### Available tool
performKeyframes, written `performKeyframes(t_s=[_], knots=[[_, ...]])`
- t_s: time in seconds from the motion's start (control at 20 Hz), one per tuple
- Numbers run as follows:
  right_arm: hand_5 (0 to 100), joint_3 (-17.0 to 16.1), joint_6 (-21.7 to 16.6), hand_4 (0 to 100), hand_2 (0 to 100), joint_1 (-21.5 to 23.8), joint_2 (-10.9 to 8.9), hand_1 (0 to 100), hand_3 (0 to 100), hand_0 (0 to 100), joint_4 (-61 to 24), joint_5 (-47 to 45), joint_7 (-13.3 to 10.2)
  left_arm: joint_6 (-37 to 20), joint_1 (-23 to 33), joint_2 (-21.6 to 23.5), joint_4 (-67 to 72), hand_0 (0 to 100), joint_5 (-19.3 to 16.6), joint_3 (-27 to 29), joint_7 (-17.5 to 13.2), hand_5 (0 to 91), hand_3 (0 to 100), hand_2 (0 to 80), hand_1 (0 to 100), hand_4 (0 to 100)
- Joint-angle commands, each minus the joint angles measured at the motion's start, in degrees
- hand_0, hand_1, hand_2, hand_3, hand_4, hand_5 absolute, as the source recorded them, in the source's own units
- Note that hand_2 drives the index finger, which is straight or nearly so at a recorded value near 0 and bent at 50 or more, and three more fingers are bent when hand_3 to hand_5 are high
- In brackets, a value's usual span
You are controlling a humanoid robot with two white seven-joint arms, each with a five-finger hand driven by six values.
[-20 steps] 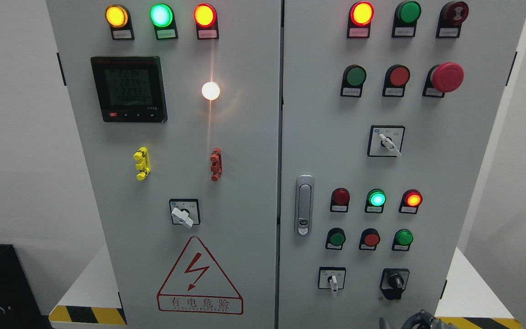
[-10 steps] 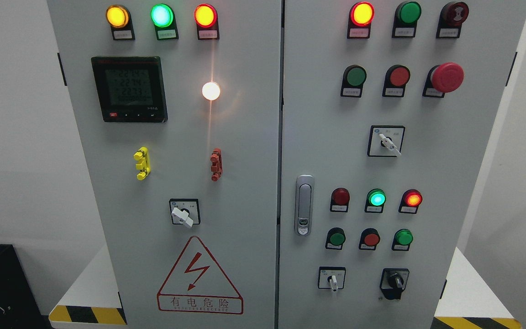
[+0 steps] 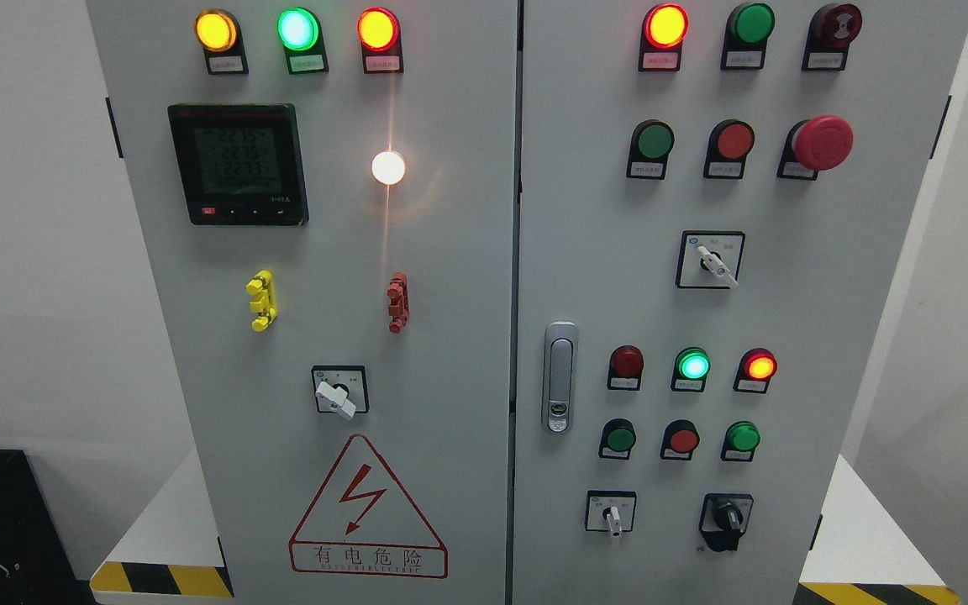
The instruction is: Flip black knob to close circuit
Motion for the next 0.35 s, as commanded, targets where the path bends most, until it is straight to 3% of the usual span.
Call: performKeyframes(t_s=[0.0, 0.1, 0.3], knots=[[10, 3.2, -0.3, 13, 3, 1.8, -0.19, 2, 16, 0, -1.0, -5.2, 0.7, 0.0, 0.0, 0.0, 0.0, 12, 0.0, 0.0, 0.1, 0.0, 0, 0.0, 56, 0], [2, 3.2, -0.4, 7, 2, 1.8, -0.19, 1, 13, 0, -1.0, -5.2, 0.7, 0.0, 0.0, 0.0, 0.0, 12, 0.0, 0.0, 0.0, 0.0, 0, 0.0, 56, 0], [0, 3.0, -0.6, 3, 1, 1.7, -0.19, 0, 10, 0, -1.0, -5.2, 0.9, 0.0, 0.0, 0.0, 0.0, 12, 0.0, 0.0, 0.0, 0.0, 0, 0.0, 56, 0]])
